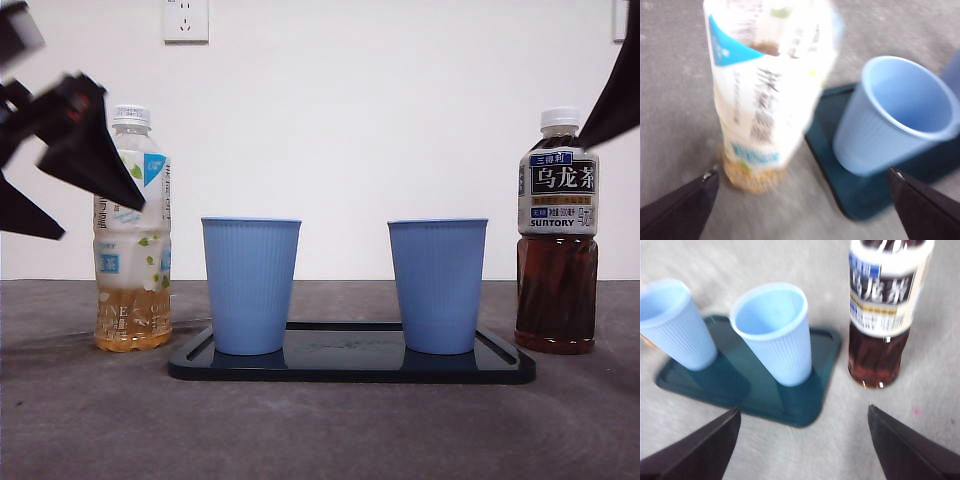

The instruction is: Pour the drink into the cup

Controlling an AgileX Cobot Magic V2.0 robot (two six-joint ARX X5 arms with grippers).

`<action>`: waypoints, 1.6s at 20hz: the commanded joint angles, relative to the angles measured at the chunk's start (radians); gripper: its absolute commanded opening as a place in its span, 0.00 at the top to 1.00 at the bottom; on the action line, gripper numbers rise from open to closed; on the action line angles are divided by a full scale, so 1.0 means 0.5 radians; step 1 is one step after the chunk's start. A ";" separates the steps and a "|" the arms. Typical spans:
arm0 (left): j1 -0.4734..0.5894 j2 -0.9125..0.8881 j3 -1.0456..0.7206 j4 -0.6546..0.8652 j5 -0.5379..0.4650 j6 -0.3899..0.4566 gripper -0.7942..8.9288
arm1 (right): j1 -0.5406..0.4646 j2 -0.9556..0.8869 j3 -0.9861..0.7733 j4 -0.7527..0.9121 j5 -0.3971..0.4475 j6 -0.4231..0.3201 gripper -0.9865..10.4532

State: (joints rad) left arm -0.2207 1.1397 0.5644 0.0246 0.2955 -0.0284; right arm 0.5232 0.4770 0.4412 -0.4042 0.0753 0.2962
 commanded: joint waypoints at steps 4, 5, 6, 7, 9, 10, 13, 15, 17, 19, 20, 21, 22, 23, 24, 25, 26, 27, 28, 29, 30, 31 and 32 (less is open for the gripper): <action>-0.006 0.383 0.002 0.381 -0.053 -0.011 0.33 | 0.014 -0.240 0.023 -0.053 0.005 0.029 0.56; -0.006 0.435 0.002 0.449 -0.075 -0.012 0.33 | 0.014 -0.266 0.023 -0.054 0.005 0.029 0.56; -0.006 0.498 0.002 0.535 -0.090 -0.012 0.34 | 0.014 -0.294 0.023 -0.057 0.005 0.028 0.56; -0.006 0.546 0.002 0.598 -0.093 -0.012 0.34 | 0.014 -0.310 0.023 -0.062 0.003 0.028 0.56; -0.006 0.639 0.002 0.723 -0.137 -0.012 0.34 | 0.014 -0.336 0.023 -0.066 0.000 0.028 0.56; -0.006 0.672 0.002 0.772 -0.138 -0.012 0.34 | 0.014 -0.336 0.023 -0.066 0.000 0.027 0.56; -0.006 0.757 0.002 0.916 -0.185 -0.013 0.34 | 0.014 -0.336 0.023 -0.068 0.001 0.021 0.56; -0.006 0.798 0.002 0.993 -0.189 -0.013 0.35 | 0.014 -0.336 0.023 -0.068 0.002 0.021 0.56; -0.006 0.825 0.002 1.017 -0.188 -0.013 0.43 | 0.014 -0.336 0.023 -0.068 0.002 0.020 0.56; -0.006 0.842 0.002 1.024 -0.188 -0.013 0.51 | 0.014 -0.336 0.023 -0.068 0.005 0.011 0.56; -0.006 0.847 0.002 1.031 -0.188 -0.014 0.51 | 0.014 -0.336 0.023 -0.068 0.005 0.007 0.56; -0.006 0.847 0.002 1.033 -0.188 -0.021 0.52 | 0.014 -0.336 0.023 -0.068 0.005 0.005 0.56; -0.006 0.847 0.002 1.038 -0.188 -0.022 0.56 | 0.014 -0.336 0.023 -0.068 0.005 0.005 0.56; -0.006 0.847 0.002 1.044 -0.188 -0.028 0.61 | 0.014 -0.336 0.023 -0.068 0.005 0.005 0.56; -0.006 0.847 0.002 1.044 -0.188 -0.028 0.64 | 0.014 -0.336 0.023 -0.068 0.005 0.003 0.56; -0.006 0.845 0.002 1.043 -0.188 -0.027 0.67 | 0.014 -0.336 0.023 -0.068 0.005 -0.003 0.56; -0.006 0.845 0.002 1.043 -0.188 -0.027 0.68 | 0.014 -0.336 0.023 -0.068 0.005 -0.005 0.56; -0.006 0.841 0.002 1.041 -0.188 -0.027 0.68 | 0.014 -0.336 0.023 -0.068 0.005 -0.016 0.56; -0.006 0.831 0.002 1.032 -0.188 -0.024 0.68 | 0.014 -0.336 0.023 -0.068 0.005 -0.020 0.56; -0.006 0.814 0.002 1.022 -0.188 -0.011 0.68 | 0.014 -0.336 0.023 -0.068 0.005 -0.027 0.56; -0.006 0.787 0.002 1.012 -0.188 -0.003 0.68 | 0.014 -0.336 0.023 -0.068 0.007 -0.034 0.56; -0.006 0.747 0.005 0.990 -0.188 0.018 0.68 | 0.014 -0.336 0.023 -0.068 0.006 -0.034 0.56; -0.006 0.698 0.011 0.948 -0.188 0.061 0.68 | 0.014 -0.336 0.023 -0.068 0.006 -0.036 0.56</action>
State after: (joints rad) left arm -0.2230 1.4986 0.5625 0.4625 0.2024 -0.0231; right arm 0.5232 0.3080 0.4412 -0.4446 0.0757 0.2878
